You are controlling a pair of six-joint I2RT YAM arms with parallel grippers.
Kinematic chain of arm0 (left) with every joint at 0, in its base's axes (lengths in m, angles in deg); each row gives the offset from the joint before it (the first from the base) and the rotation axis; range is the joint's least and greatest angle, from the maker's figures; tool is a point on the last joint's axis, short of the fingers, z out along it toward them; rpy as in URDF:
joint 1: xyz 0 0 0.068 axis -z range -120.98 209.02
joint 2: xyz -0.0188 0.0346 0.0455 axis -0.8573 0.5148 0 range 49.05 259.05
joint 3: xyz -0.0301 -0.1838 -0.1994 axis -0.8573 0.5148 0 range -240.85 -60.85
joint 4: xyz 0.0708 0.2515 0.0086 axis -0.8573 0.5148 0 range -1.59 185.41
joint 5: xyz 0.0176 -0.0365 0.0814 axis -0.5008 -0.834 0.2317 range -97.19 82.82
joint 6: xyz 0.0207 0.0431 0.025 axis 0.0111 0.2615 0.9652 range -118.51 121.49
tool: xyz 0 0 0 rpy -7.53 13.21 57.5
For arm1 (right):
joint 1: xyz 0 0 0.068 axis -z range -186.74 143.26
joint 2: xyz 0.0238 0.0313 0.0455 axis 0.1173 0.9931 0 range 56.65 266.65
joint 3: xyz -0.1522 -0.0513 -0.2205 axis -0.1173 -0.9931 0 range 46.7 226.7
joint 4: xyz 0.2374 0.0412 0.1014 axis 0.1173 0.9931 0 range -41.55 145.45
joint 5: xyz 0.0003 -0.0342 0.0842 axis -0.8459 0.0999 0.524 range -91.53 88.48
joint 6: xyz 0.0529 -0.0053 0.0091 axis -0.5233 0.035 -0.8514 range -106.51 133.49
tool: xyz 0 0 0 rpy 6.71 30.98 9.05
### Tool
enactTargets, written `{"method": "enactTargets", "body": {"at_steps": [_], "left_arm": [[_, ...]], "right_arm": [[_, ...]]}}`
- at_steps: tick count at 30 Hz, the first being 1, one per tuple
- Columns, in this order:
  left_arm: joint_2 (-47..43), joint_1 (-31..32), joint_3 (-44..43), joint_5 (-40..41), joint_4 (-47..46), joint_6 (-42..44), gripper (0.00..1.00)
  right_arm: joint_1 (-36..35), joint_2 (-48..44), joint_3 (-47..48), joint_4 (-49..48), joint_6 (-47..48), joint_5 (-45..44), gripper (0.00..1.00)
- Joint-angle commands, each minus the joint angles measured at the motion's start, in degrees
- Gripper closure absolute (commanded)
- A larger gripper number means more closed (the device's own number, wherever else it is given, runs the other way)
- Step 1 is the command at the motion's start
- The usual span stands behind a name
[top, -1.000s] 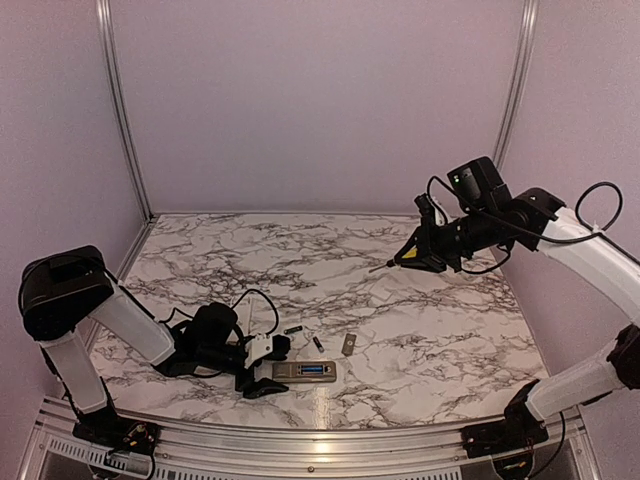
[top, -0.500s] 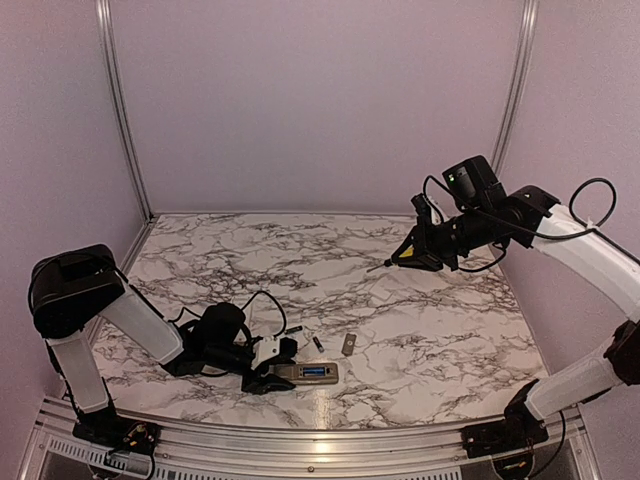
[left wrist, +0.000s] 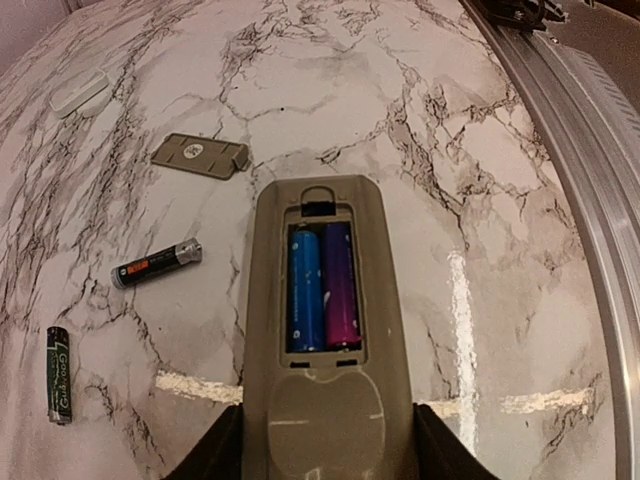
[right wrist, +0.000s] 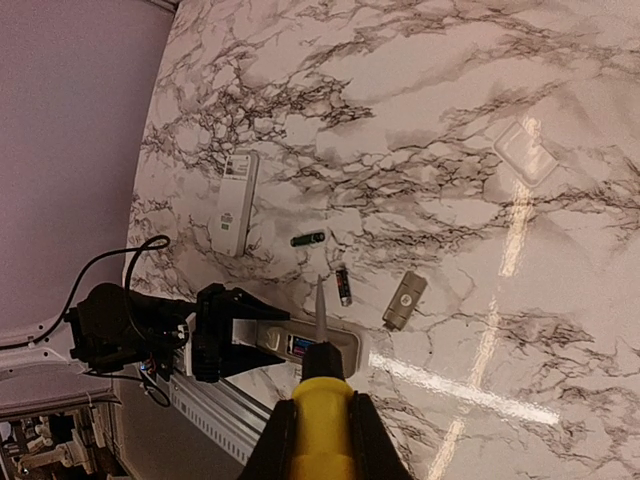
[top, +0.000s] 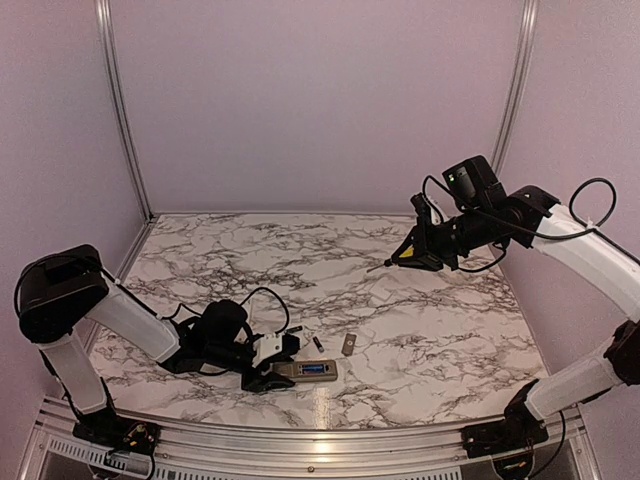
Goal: Unload the batteries from the remote control
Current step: Pick up the remote control without the battery cover from the center of the board.
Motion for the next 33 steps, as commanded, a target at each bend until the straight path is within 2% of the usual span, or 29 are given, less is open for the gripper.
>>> {"method": "enactTargets", "body": {"at_steps": [1,2,9,12,20,24,26,29,33], "left_arm": [[-4.8,0.1,-2.4,4.0,4.9,-1.9,0.98],[-5.5,0.1,-3.0,4.7,6.6,-2.0,1.00],[-12.0,0.1,-7.5,8.4,15.0,-4.4,1.00],[-13.4,0.2,-10.4,12.2,18.6,-10.5,1.00],[-14.1,-0.3,-19.0,16.4,27.7,-24.7,1.00],[-15.7,-0.4,-18.2,23.1,25.3,-28.9,1.00],[-16.3,-0.4,-17.7,30.9,25.2,-31.1,1.00],[-16.1,-0.6,-18.3,39.0,28.0,-31.4,1.00],[-16.1,-1.2,-17.1,38.1,27.7,-27.5,1.00]], "right_arm": [[0.5,-0.8,1.1,0.1,2.0,-0.5,1.00],[0.5,-0.8,0.9,0.0,2.3,-0.5,1.00],[1.0,-0.1,0.8,-1.1,5.1,0.3,1.00],[1.3,0.0,0.9,-1.9,5.9,0.4,1.00],[1.5,0.0,0.4,-3.6,7.4,0.7,1.00],[1.8,0.2,0.5,-4.0,8.2,0.8,1.00],[2.0,0.3,0.6,-4.0,8.7,0.8,1.00],[2.0,0.4,0.6,-4.1,9.6,0.6,1.00],[2.0,0.8,0.5,-4.2,10.7,0.5,1.00]]}}
